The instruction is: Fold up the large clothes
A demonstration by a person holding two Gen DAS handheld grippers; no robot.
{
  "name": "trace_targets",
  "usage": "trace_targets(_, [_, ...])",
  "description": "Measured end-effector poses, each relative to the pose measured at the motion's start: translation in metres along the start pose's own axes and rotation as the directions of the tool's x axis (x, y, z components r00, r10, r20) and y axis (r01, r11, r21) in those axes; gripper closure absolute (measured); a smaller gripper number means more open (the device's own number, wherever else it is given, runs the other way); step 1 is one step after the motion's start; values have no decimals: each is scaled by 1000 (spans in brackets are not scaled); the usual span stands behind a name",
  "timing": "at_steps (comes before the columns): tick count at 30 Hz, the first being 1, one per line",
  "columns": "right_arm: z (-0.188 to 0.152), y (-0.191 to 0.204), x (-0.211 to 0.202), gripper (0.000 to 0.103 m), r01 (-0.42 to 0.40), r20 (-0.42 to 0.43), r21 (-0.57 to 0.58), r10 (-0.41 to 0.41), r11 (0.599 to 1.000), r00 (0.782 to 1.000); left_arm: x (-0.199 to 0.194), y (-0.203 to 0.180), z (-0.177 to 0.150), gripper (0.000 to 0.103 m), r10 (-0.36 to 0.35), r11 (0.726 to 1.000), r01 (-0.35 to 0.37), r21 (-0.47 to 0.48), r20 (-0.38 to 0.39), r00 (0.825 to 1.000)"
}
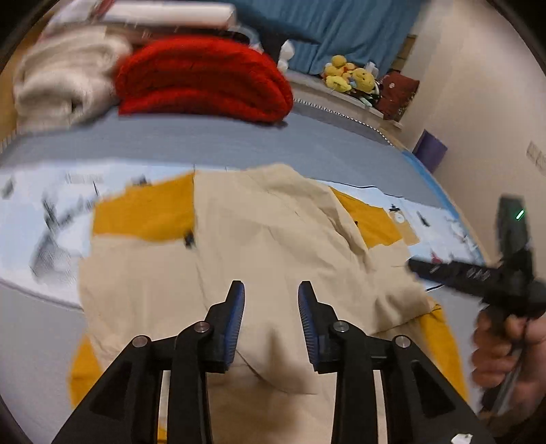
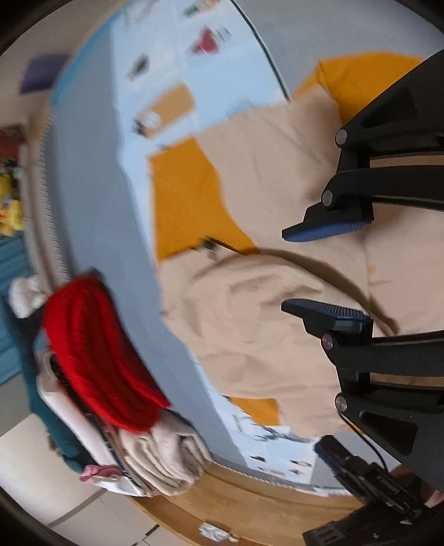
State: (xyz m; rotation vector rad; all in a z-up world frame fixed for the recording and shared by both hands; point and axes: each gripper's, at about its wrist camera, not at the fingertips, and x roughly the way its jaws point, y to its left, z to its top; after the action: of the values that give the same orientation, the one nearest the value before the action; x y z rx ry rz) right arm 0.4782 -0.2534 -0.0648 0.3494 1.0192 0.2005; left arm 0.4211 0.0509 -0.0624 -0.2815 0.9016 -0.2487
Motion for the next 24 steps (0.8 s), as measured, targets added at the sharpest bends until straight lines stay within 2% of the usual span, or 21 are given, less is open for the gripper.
trace_targets(2, [-7,-2,15,65,-23,-53,37,25,999,998,20,5,-6,66,-72,995,65,-80,-93,993])
trace_targets(5, [-15,-7,40,65,-37,-134,84,48,996,990,41,4,-17,66,-89,990,68,-128,-173,981])
trace_targets(8, [-20,-10,57,65,-38,-175,107,56,994,983,58,-6,-25,65,-99,991,75,-112,-232,968])
trace_targets(11, [-23,-13,67,65,-52,-192,137,78,989,978,67,-17,-30,65,-52,998,42,-47,-251,967])
trace_targets(12, [-23,-14,68,74,-64,-187,143,90,988,978,66,-21,-30,65,-37,999,31,-27,-248,968])
trace_targets(13, [-21,-12,68,97,-82,-181,142,107,986,978,66,-24,-31,65,-38,999,35,-18,-247,968])
trace_targets(16, [-17,-4,60,100,-121,-129,121,137,985,982,62,-28,-31,65,-47,999,49,3,-237,970])
trace_targets(18, [-15,-1,53,101,-139,-92,108,149,984,985,66,-26,-35,65,-26,999,32,20,-247,969])
trace_targets(19, [-15,-1,53,101,-117,-94,102,126,988,988,71,-25,-38,65,0,999,8,31,-268,964])
trace_targets(21, [-21,-11,66,101,-10,-159,108,27,994,987,89,-23,-49,65,86,995,-66,69,-347,934])
trace_targets(23, [-32,-26,84,101,123,-256,125,-88,984,963,99,-20,-58,65,136,990,-107,93,-397,908])
trace_targets(24, [-34,-27,87,101,164,-274,109,-129,980,953,99,-20,-58,65,138,989,-109,96,-402,905])
